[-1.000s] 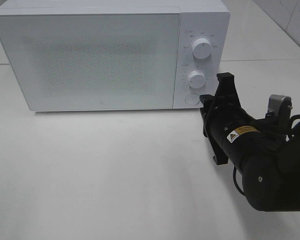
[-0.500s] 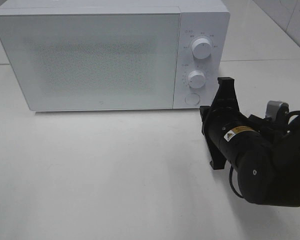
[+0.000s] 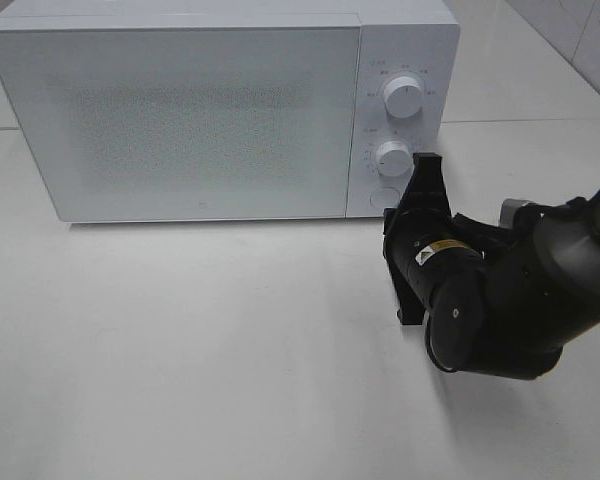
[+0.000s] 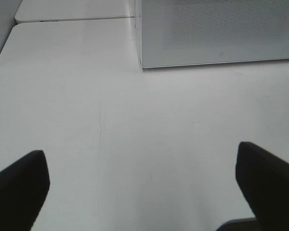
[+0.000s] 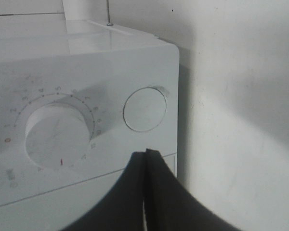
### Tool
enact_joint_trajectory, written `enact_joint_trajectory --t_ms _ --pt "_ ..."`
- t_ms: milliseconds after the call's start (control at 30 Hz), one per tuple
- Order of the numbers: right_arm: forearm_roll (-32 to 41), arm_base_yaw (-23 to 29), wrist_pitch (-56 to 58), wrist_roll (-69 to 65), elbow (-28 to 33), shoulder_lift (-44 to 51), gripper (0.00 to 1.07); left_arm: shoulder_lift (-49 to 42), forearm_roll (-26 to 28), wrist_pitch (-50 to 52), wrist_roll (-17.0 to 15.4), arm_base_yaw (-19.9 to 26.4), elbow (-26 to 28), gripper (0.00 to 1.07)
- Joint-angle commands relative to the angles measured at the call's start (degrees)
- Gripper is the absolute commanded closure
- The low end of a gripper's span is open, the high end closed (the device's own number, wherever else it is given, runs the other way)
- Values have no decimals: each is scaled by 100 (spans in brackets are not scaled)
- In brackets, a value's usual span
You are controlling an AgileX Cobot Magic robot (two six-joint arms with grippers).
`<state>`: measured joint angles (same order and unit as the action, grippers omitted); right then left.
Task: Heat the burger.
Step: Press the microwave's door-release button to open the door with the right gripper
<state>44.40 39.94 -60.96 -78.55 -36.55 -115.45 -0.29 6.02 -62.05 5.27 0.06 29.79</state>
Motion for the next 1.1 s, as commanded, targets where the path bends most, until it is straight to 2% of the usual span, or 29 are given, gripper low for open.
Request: enact_joint_trajectory --t_ms 33,400,1100 --pt "-103 -132 126 138 -229 -126 107 -109 0 69 -29 -6 -11 9" --pt "-195 -327 258 235 -837 -527 107 -109 -6 69 -29 -6 -11 9" --pt "-69 -653 367 355 -1306 -808 107 -109 -6 69 -29 -6 -11 9"
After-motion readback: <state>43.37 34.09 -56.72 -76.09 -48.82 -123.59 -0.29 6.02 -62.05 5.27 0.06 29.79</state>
